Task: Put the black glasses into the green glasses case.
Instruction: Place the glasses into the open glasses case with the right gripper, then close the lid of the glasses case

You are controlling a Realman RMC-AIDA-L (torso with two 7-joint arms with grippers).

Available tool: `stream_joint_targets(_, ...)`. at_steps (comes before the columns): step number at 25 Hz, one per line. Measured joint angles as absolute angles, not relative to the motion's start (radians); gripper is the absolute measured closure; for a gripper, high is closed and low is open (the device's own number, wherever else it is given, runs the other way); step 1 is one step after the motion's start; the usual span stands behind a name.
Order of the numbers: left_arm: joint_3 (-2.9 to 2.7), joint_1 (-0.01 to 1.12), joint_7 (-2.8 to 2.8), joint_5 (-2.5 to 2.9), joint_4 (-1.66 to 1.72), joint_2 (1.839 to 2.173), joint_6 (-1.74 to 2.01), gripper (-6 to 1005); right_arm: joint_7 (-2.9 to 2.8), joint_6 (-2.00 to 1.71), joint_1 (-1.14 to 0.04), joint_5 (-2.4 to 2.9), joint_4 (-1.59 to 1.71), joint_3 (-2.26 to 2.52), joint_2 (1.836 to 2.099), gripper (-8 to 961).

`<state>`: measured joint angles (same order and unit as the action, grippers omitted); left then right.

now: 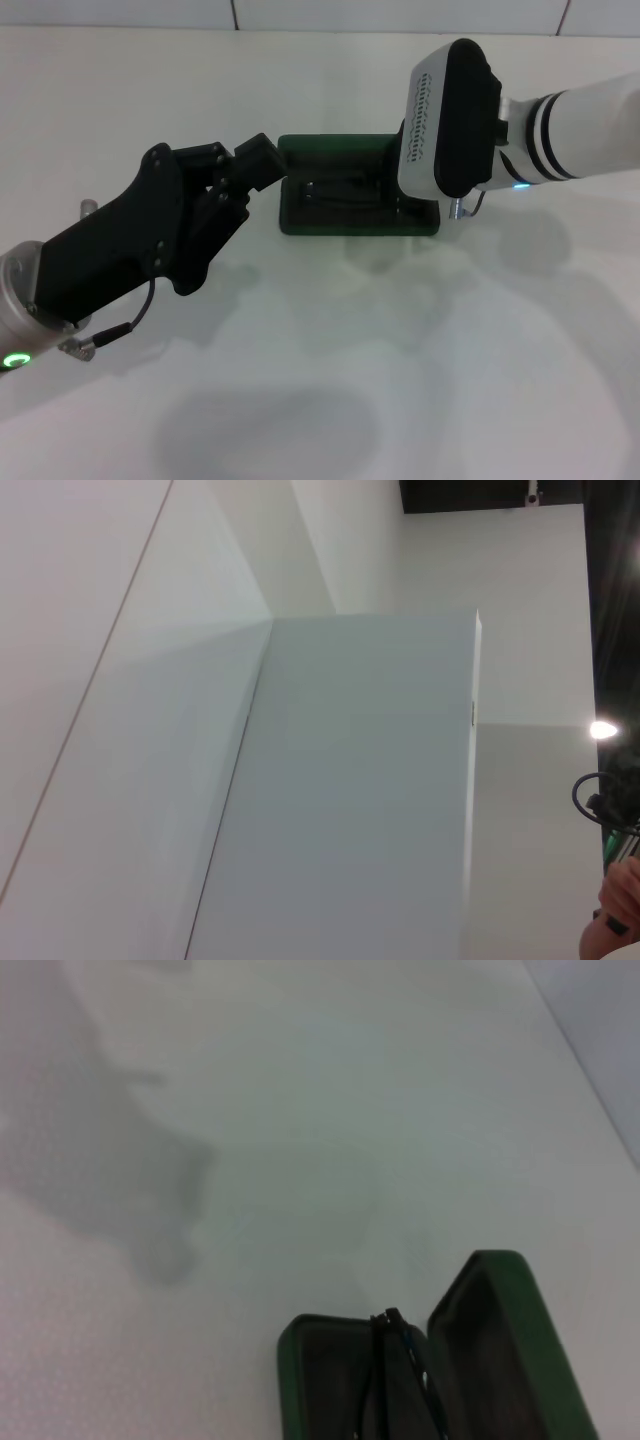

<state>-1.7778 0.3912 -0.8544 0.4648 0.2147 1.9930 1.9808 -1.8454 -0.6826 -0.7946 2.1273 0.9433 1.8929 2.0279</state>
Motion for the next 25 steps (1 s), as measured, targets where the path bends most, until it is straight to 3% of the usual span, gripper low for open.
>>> stream_joint_targets(19, -1.778, 0.391, -0.854, 0.465, 0.215, 1.994, 1.979, 965, -1.873, -0.682, -0.793, 2.127, 0.962, 1.904, 2.028, 839)
stream_joint_targets(25, -1.778, 0.388, -0.854, 0.463, 0.215, 1.991, 1.979, 966, -1.874, -0.697, -0.742, 2.13, 1.037, 1.905, 2.028, 814)
